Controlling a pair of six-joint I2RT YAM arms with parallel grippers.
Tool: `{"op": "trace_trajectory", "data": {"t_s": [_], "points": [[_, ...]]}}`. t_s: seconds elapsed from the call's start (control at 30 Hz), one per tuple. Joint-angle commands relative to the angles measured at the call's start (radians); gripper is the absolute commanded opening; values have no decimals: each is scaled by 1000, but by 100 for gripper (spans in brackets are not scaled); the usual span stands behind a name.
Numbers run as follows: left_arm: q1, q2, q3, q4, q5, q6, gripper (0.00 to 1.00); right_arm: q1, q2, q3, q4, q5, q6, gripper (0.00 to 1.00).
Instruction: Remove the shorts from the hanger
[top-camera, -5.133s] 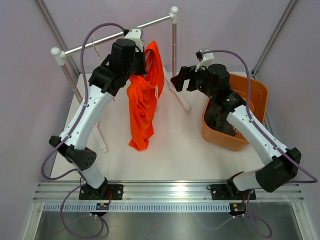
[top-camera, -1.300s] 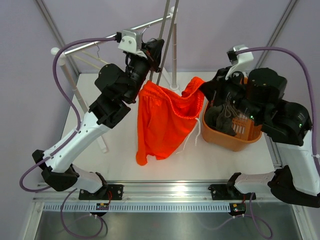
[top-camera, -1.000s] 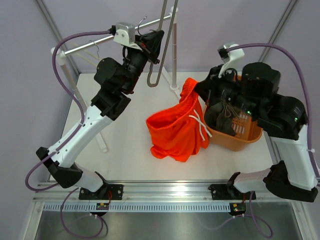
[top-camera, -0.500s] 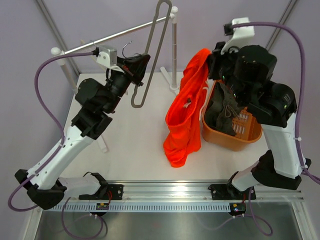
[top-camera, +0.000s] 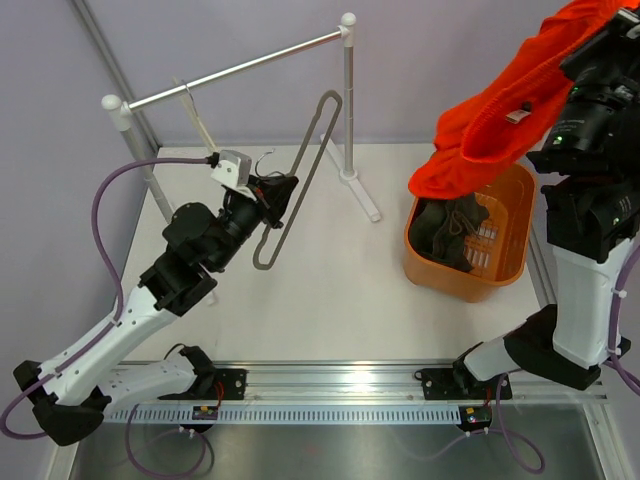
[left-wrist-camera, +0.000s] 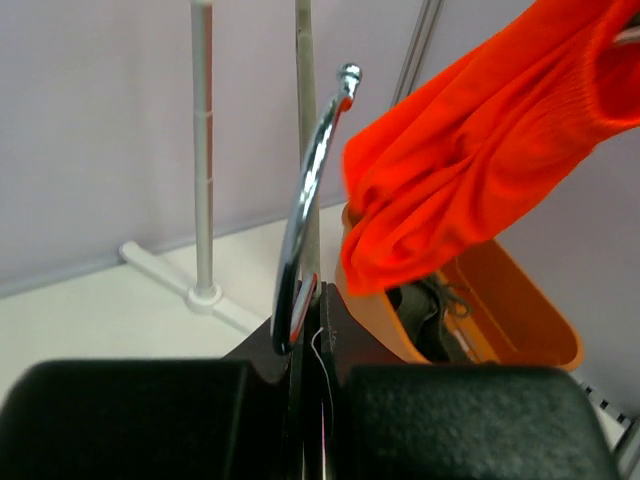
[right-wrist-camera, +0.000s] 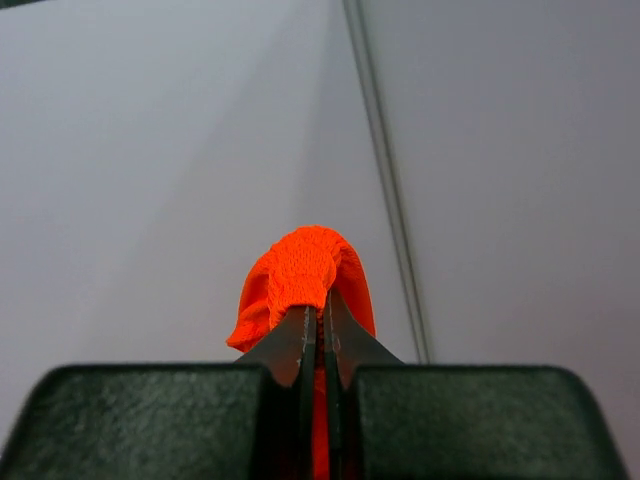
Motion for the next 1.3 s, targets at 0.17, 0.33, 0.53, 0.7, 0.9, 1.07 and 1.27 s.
{"op": "trace_trajectory", "data": {"t_s": [0.17,0.33,0.53,0.7,0.9,1.07,1.27], "points": [[-8,-56,-16,-12,-49,25,0,-48,-58,-149,122,32,-14,0],[-6,-65,-16,-29,-43,19,0,-68,-34,-236,-31,-34,140,0],[-8,-79,-27,-46,-44,17,0,-141,113,-11,-241,-118,244,0],[-8,-75,-14,-46,-36,20,0,-201,192,105,-292,-131,255,0],[-8,-59,-13,-70,-24,11,0,-415,146,-11,-508,-254,561,0],[-9,-52,-8,-75,-21,8,0,-531,-65,-385,-429,-342,689,0],[-16,-10,12,-75,-21,-9,0,-531,-153,-701,-374,-447,763,0]]}}
